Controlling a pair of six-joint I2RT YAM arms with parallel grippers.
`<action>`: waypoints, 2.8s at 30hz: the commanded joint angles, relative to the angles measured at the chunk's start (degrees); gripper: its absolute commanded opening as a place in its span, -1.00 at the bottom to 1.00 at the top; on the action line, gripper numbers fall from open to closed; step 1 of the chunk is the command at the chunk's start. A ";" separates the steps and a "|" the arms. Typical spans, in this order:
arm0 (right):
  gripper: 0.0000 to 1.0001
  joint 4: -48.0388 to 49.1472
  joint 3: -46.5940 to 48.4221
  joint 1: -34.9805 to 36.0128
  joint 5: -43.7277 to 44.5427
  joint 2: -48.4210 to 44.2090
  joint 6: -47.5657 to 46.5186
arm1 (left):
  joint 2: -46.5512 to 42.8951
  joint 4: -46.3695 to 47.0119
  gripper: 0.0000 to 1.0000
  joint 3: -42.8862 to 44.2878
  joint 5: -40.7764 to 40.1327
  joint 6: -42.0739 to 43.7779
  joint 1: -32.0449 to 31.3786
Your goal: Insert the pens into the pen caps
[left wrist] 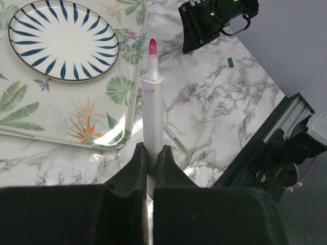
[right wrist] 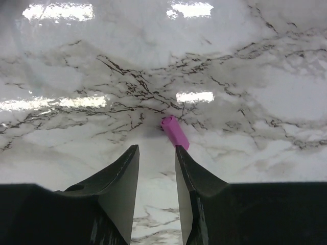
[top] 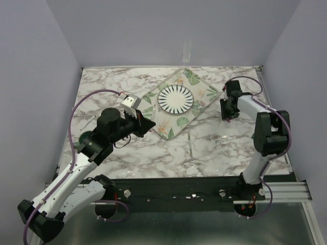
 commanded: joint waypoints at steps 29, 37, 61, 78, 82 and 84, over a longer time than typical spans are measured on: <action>0.23 1.23 24.22 -8.46 5.36 12.15 -1.54 | 0.32 1.03 -1.00 -0.60 -1.27 0.42 -0.28; 0.33 -2.74 43.04 -11.01 12.13 23.23 12.67 | 0.15 0.85 -1.00 -0.60 -2.50 0.59 -0.28; 0.30 15.37 48.14 -19.54 2.11 34.39 44.94 | 0.05 1.64 -1.00 -1.04 -3.73 0.86 -0.28; 0.31 10.63 45.96 -21.65 1.95 36.06 64.71 | 0.85 2.17 -1.00 -1.39 -4.78 0.68 -0.19; 0.23 11.23 41.92 -22.09 0.53 35.28 71.66 | 1.20 2.26 -1.00 -1.56 -5.14 0.59 -0.19; 0.19 12.30 40.16 -22.09 0.45 34.75 73.95 | 1.46 2.43 -1.00 -1.48 -5.31 0.59 -0.10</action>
